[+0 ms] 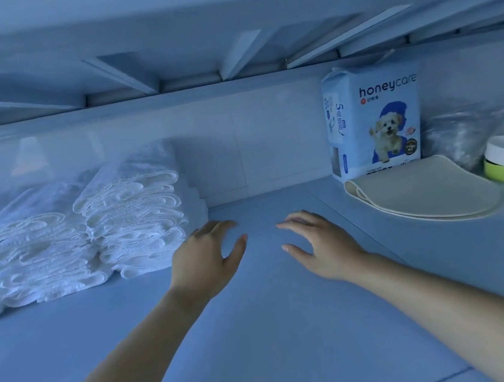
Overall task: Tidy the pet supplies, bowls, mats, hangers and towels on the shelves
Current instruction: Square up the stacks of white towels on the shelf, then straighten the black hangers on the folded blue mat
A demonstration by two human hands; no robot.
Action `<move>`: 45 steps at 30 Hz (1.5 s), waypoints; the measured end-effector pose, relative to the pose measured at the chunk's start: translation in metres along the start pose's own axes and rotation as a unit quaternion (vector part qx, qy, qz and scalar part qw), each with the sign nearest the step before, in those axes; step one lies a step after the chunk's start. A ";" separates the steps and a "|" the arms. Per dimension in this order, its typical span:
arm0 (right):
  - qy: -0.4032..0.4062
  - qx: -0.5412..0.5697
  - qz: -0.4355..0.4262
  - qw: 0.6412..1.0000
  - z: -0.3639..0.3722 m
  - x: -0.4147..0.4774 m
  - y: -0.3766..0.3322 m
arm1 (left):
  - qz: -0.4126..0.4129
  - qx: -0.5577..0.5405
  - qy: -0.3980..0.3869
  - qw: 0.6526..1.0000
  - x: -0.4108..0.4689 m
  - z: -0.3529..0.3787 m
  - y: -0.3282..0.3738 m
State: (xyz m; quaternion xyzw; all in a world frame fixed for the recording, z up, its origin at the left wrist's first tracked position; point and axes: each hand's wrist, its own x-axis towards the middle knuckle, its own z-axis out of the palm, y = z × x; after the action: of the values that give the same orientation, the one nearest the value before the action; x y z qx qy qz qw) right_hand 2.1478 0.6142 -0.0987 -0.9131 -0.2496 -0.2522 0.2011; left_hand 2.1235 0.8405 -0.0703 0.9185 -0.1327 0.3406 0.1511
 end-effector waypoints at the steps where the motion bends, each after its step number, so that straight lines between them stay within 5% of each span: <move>1: 0.004 -0.001 0.005 1.000 -0.011 -0.011 0.006 | 0.014 -0.014 -0.004 1.000 -0.001 0.003 0.019; 12: 0.041 -0.018 0.081 0.996 -0.130 -0.145 0.092 | 0.101 -0.119 -0.067 0.986 -0.024 0.045 0.210; 22: 0.091 -0.089 0.157 0.979 -0.259 -0.263 0.171 | 0.190 -0.266 -0.102 0.939 -0.023 0.086 0.395; 35: 0.148 -0.145 0.256 0.944 -0.360 -0.371 0.263 | 0.341 -0.281 -0.108 0.890 -0.001 0.138 0.572; 45: 0.141 -0.176 0.297 0.928 -0.421 -0.396 0.379 | 0.376 -0.299 -0.129 0.868 0.058 0.222 0.701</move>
State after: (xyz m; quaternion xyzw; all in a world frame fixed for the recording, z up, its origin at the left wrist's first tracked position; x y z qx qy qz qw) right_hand 1.9105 -0.0351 -0.0788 -0.9212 0.1118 -0.3468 0.1362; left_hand 2.0531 0.1066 -0.0614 0.7459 -0.5815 0.1939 0.2606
